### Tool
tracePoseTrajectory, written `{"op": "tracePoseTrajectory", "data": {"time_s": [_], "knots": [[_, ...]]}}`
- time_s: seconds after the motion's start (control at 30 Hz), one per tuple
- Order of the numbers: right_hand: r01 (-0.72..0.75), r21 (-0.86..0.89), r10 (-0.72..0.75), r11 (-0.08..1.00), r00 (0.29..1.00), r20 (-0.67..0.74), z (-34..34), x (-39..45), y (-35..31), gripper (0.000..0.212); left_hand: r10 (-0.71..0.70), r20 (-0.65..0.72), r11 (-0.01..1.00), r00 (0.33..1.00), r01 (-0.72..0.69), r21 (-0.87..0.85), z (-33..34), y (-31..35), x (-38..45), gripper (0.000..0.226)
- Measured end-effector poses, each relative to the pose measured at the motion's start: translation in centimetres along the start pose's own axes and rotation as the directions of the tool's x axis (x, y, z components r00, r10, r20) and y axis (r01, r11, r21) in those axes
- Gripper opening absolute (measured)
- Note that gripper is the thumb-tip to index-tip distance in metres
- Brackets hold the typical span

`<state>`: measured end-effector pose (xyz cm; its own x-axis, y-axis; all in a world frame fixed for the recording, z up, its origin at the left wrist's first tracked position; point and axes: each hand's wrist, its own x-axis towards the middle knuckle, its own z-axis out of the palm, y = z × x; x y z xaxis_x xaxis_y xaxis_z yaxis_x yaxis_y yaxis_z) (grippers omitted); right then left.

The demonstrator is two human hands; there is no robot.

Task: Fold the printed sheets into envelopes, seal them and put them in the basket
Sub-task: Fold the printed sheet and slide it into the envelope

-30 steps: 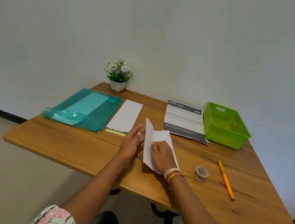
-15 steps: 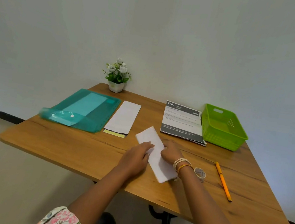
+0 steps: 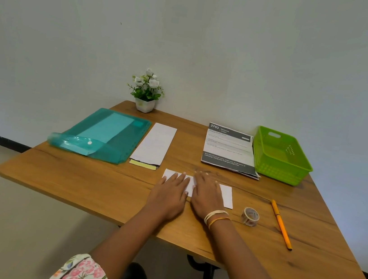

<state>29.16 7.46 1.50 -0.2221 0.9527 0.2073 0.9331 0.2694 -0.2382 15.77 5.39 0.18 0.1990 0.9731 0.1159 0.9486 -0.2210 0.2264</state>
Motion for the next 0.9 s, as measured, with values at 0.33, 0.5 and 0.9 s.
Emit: {"op": "tracePoseTrajectory", "data": {"time_s": [0.33,0.5,0.9], "knots": [[-0.085,-0.055,0.094,0.995,0.979,0.182,0.3,-0.7,0.5,0.058,-0.146,-0.003,0.989,0.989,0.146,0.037,0.1,0.1,0.2,0.054],[-0.213,-0.101,0.227,0.972,0.96,0.163,0.4,-1.1,2.2,0.061,-0.205,-0.019,0.979,0.979,0.205,0.014,-0.1,-1.3,-0.2,0.055],[-0.266,-0.135,0.275,0.955,0.96,0.055,-0.2,-1.3,1.3,0.063,-0.221,-0.189,0.973,0.957,0.202,-0.114,-0.8,-1.2,-1.1,0.053]]}}
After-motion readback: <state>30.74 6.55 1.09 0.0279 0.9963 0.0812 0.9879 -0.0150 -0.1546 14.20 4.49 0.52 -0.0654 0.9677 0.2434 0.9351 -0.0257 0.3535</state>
